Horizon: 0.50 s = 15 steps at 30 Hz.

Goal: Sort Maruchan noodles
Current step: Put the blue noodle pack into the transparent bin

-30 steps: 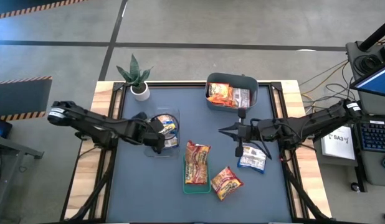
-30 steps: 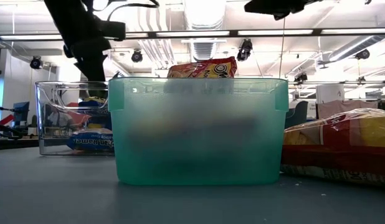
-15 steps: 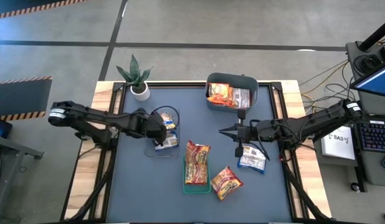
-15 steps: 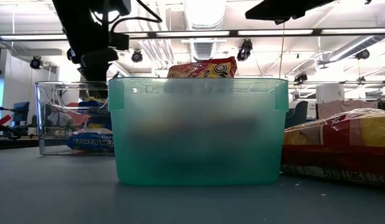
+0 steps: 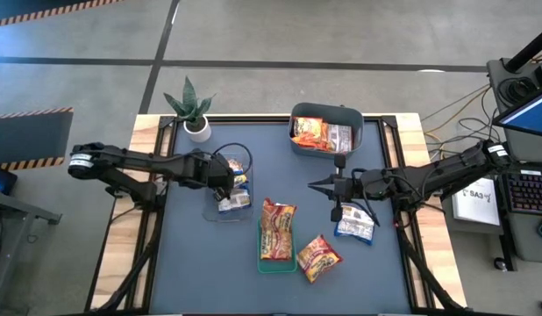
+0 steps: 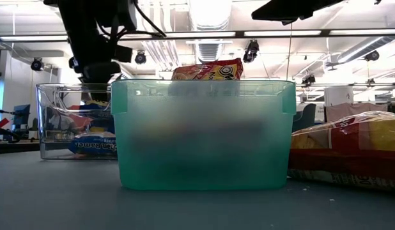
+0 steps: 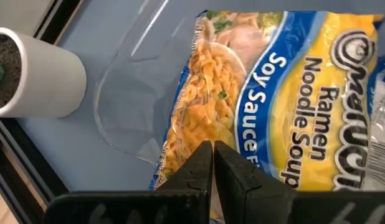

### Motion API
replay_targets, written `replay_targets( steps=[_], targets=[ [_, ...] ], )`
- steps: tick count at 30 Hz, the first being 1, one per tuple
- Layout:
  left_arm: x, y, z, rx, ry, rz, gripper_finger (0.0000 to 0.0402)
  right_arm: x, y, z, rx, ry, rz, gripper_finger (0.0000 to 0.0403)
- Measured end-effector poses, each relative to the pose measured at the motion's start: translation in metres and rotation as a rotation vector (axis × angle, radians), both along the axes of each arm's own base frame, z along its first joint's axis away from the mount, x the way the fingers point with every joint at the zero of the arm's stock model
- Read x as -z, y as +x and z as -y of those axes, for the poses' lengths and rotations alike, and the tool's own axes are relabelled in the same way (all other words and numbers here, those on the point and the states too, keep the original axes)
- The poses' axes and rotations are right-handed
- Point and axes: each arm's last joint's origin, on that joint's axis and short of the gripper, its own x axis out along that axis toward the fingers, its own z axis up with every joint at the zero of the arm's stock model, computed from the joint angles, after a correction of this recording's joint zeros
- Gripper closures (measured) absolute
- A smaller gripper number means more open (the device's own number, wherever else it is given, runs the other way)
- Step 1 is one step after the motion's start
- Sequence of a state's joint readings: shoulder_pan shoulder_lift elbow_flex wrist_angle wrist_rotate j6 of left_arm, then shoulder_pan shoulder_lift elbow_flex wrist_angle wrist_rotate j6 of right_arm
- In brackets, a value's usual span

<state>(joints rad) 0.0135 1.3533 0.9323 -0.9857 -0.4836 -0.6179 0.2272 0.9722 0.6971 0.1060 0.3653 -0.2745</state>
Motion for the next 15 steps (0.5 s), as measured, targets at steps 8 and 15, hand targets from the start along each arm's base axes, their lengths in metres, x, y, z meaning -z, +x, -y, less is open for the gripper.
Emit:
replay_targets(
  steps=[8, 15],
  targets=[
    [0.001, 0.004, -0.013, 0.002, 0.048, 0.027, 0.0402, 0.0, 0.0, 0.0, 0.001, 0.001, -0.001, 0.0394],
    [-0.002, 0.011, -0.022, 0.043, 0.093, 0.069, 0.0402, 0.001, 0.0, 0.0, 0.001, 0.0, -0.007, 0.0394]
  ],
)
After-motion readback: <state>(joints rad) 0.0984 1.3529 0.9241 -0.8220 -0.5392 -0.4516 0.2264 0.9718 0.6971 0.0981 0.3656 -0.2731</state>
